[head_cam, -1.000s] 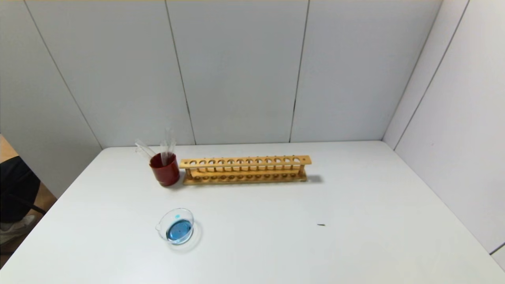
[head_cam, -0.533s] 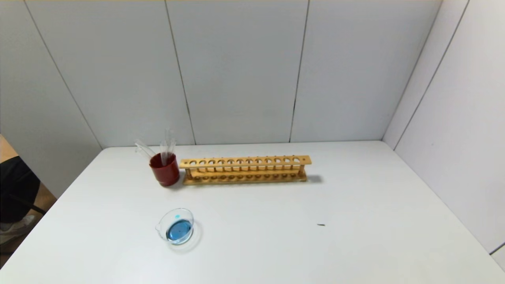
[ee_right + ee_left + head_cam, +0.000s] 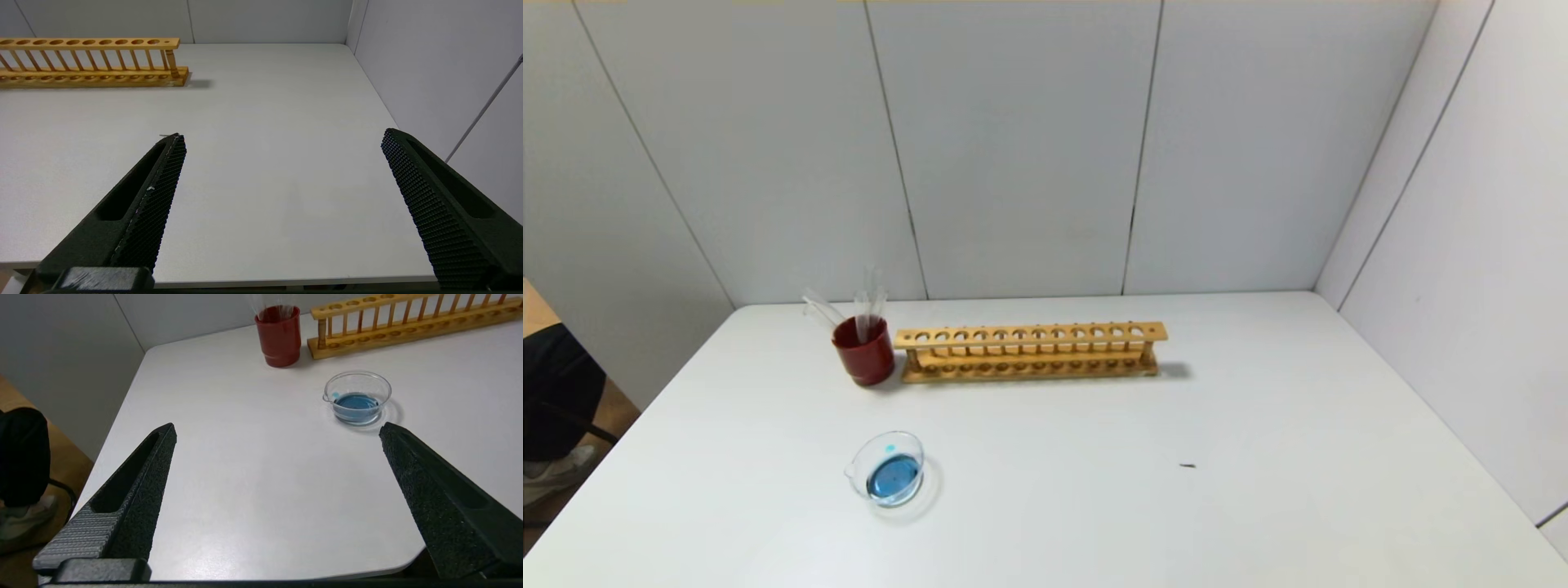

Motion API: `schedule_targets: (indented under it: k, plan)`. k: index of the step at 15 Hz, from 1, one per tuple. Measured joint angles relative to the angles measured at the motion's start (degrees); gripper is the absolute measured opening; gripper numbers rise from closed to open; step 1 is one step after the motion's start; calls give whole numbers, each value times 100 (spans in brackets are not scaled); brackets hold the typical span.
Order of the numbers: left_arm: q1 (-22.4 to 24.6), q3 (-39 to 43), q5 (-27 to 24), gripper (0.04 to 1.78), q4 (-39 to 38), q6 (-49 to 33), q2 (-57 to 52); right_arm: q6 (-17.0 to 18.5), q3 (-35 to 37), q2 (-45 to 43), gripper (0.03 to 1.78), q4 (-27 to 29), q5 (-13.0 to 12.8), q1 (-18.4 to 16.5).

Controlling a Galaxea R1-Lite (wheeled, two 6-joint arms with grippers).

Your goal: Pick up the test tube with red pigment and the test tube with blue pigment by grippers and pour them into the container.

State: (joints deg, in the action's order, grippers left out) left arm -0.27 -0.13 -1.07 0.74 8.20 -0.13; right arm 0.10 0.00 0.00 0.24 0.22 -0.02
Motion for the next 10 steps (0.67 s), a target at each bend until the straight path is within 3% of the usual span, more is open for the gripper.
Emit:
schedule_targets:
  k: [10]
  plan:
    - [0, -13, -154, 175, 77, -118, 0, -10, 0, 0, 175, 2, 2, 0]
